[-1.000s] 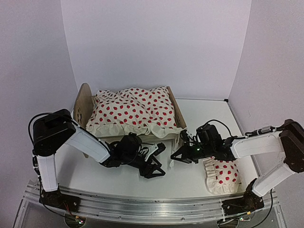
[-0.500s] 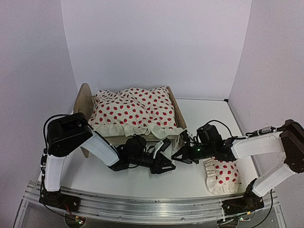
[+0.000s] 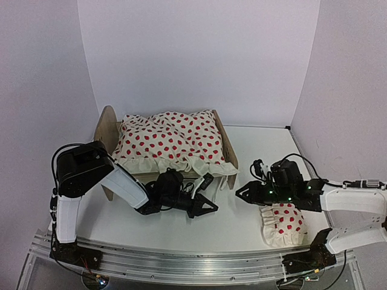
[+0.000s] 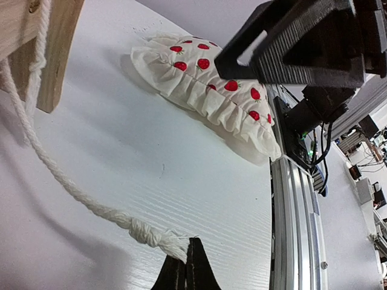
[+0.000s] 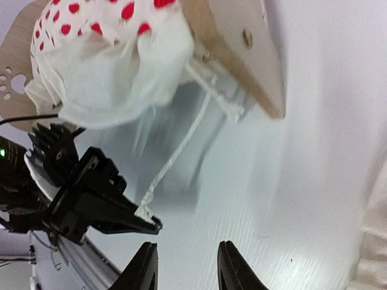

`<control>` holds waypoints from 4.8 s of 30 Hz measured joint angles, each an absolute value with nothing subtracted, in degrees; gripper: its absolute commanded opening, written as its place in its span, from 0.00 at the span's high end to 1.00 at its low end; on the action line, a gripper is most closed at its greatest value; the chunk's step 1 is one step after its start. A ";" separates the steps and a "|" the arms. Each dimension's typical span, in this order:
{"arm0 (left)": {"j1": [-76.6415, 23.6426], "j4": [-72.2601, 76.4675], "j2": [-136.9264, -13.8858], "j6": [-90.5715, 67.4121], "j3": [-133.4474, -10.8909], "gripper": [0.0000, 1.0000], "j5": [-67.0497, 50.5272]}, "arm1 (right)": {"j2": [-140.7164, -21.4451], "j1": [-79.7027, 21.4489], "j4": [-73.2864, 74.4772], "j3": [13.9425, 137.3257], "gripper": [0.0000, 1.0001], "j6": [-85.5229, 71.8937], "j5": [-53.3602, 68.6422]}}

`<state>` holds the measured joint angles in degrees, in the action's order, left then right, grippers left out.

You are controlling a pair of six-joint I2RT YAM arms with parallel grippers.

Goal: Set up the pet bed

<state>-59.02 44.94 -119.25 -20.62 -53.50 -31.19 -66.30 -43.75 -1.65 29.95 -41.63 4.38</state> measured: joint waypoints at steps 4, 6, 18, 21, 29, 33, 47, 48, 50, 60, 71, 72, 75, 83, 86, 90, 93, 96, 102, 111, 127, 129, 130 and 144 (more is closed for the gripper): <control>-57.65 43.45 -117.32 -19.25 -52.29 1.00 -30.74 | -67.82 -43.75 -7.03 29.24 0.62 -37.70 -4.98; -56.79 43.15 -116.24 -18.55 -51.44 1.00 -30.75 | -72.16 -44.16 -12.20 28.31 0.60 -36.27 -7.81; -53.04 43.40 -115.15 -15.19 -49.22 1.00 -31.83 | -92.78 -48.31 -35.82 29.28 0.63 -29.59 -19.00; -52.58 43.62 -115.15 -14.97 -49.08 1.00 -32.20 | -95.26 -48.31 -39.98 30.25 0.62 -29.40 -21.36; -51.82 44.05 -115.15 -15.00 -49.01 1.00 -33.07 | -99.71 -48.73 -45.17 32.52 0.74 -28.30 -25.13; -51.70 44.10 -115.15 -15.00 -49.01 1.00 -33.29 | -101.21 -48.80 -46.72 33.11 1.00 -27.58 -27.64; -51.63 44.98 -115.15 -13.46 -49.55 1.00 -33.91 | -88.64 -48.40 -41.06 26.14 1.00 -28.98 -19.71; -51.62 45.01 -115.15 -13.24 -49.86 1.00 -34.35 | -87.81 -48.40 -40.54 26.08 1.00 -29.42 -18.12; -51.62 44.98 -115.16 -12.53 -50.76 1.00 -35.37 | -87.21 -48.40 -39.74 26.06 1.00 -30.61 -14.47; -52.41 44.51 -116.34 -12.10 -57.24 1.00 -39.35 | -94.72 -48.19 -37.84 24.68 0.90 -32.96 -2.37; -54.02 41.58 -122.21 -15.24 -61.95 1.00 -39.05 | -87.16 -47.66 -30.54 24.42 0.42 -33.22 -0.75; -54.02 41.37 -122.21 -15.33 -62.21 1.00 -39.06 | -84.88 -47.66 -28.06 24.71 0.39 -32.80 -0.75; -54.05 40.47 -122.21 -15.81 -62.95 1.00 -39.11 | -77.94 -47.64 -20.37 26.14 0.33 -30.46 -0.63; -54.19 38.90 -122.23 -16.36 -63.42 1.00 -39.22 | -68.98 -44.89 -7.92 30.31 0.33 -32.49 2.31; -54.48 38.90 -122.23 -16.38 -63.42 1.00 -39.03 | -75.12 -43.74 -8.79 32.34 0.37 -38.68 4.08; -55.02 38.97 -122.23 -16.38 -63.42 1.00 -38.87 | -80.33 -42.84 -12.35 32.03 0.48 -46.41 5.49; -55.43 39.00 -122.25 -16.36 -63.42 1.00 -38.87 | -82.96 -41.70 -15.33 32.41 0.52 -50.15 7.51; -55.77 39.10 -122.51 -16.35 -63.42 1.00 -38.84 | -86.54 -41.09 -18.37 33.34 0.54 -52.65 10.33; -56.12 39.02 -123.20 -16.07 -63.35 1.00 -38.81 | -90.46 -40.75 -21.48 33.76 0.61 -55.47 15.63; -56.16 39.14 -123.42 -16.06 -63.33 1.00 -38.31 | -86.64 -39.32 -21.07 32.44 0.58 -55.81 17.66; -56.24 39.65 -123.84 -15.84 -63.35 1.00 -37.72 | -88.64 -38.92 -19.30 34.33 0.59 -53.47 19.23; -56.27 39.64 -124.01 -15.88 -63.35 1.00 -37.39 | -90.29 -38.85 -19.94 35.28 0.64 -53.66 19.70; -56.24 39.62 -124.07 -15.88 -63.35 1.00 -37.28 | -90.75 -38.77 -20.34 35.57 0.66 -53.89 19.93; -56.31 39.51 -125.32 -14.98 -63.75 0.94 -36.03 | -94.15 -38.13 -24.84 35.37 1.00 -58.08 25.12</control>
<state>-56.31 39.51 -125.32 -14.98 -63.75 -36.03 -94.15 -38.13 -24.84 35.37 -58.08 25.12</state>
